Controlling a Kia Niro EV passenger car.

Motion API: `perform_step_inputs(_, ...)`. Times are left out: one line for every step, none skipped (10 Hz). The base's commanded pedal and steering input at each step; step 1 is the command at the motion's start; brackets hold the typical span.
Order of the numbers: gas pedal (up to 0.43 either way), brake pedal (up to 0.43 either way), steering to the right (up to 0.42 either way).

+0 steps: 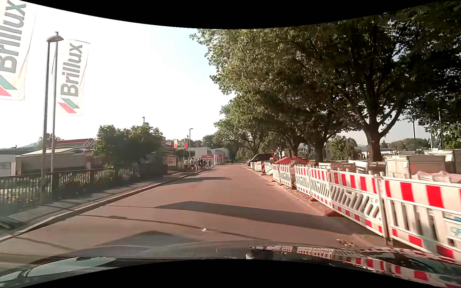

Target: Follow the waypoints while adhering to traffic rules and regulations

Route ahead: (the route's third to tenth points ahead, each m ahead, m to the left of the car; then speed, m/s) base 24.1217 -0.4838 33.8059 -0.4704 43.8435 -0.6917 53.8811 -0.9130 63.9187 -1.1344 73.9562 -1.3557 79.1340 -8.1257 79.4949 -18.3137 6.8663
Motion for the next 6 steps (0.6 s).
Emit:
perform_step_inputs(0.118, 0.0, -0.007)
perform_step_inputs(0.118, 0.0, -0.005)
perform_step_inputs(0.118, 0.0, -0.004)
perform_step_inputs(0.11, 0.0, -0.004)
perform_step_inputs(0.098, 0.0, -0.004)
perform_step_inputs(0.098, 0.0, -0.004)
